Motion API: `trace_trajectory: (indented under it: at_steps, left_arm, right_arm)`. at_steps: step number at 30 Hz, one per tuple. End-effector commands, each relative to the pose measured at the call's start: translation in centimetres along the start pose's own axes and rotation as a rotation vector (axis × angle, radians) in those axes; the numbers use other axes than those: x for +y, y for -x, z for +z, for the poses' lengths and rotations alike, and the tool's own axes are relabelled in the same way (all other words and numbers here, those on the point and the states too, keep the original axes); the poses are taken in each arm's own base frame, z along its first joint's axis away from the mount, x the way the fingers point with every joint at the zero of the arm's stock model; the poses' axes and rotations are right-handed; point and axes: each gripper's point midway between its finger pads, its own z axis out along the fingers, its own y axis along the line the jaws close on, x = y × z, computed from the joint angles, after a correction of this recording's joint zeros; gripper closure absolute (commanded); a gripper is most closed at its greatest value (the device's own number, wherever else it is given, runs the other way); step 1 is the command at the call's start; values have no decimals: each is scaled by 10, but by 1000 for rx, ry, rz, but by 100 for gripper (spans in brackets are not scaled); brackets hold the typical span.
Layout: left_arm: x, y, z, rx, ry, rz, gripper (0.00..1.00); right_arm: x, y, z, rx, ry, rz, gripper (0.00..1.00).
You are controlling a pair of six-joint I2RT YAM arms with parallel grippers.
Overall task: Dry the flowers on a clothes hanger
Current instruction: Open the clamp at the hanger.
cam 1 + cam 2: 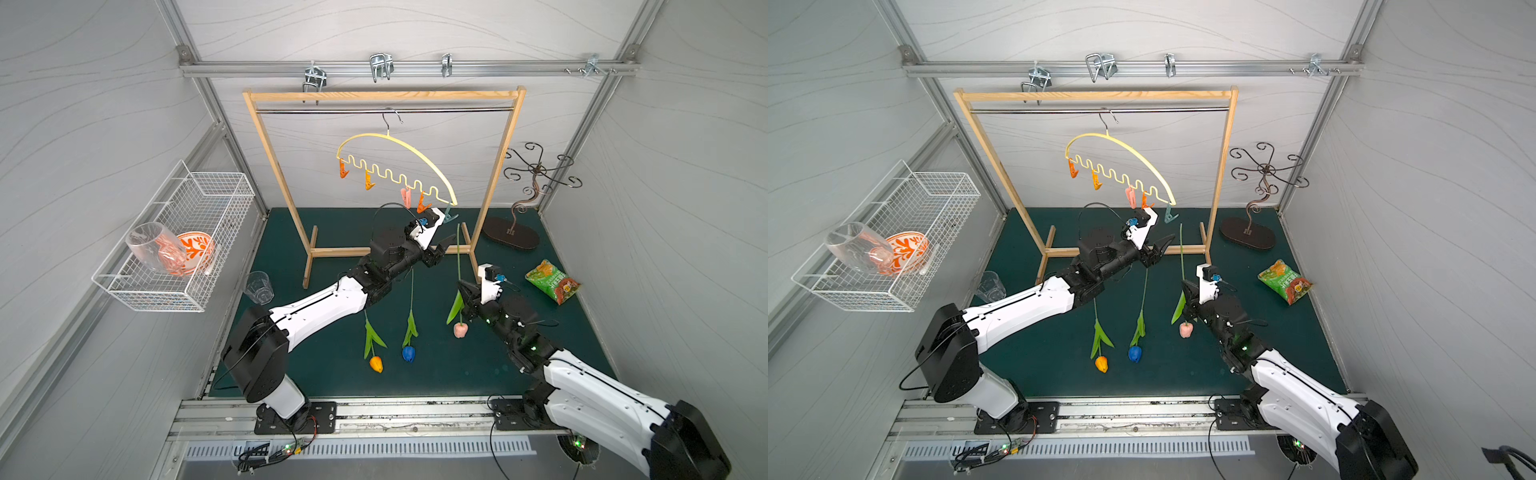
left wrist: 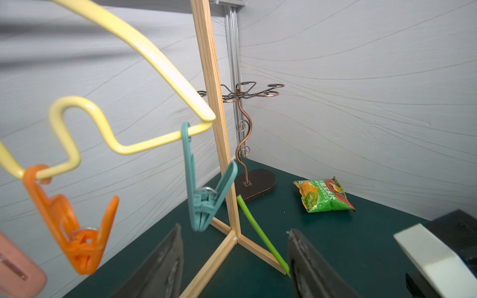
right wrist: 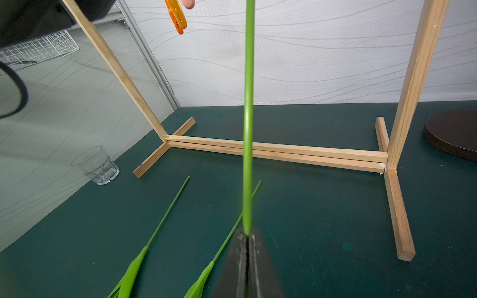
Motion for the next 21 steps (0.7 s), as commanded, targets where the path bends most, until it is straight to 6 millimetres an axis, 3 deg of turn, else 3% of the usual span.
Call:
trace_trajectory:
  at_steps: [1, 21]
  left_arm:
    - [12, 32, 7, -99, 35, 16, 32]
    - [24, 43, 22, -123, 62, 10, 26]
  right_arm:
    - [1, 11, -2, -44, 10, 5, 100]
    - [2, 10, 0, -38, 16, 0, 100]
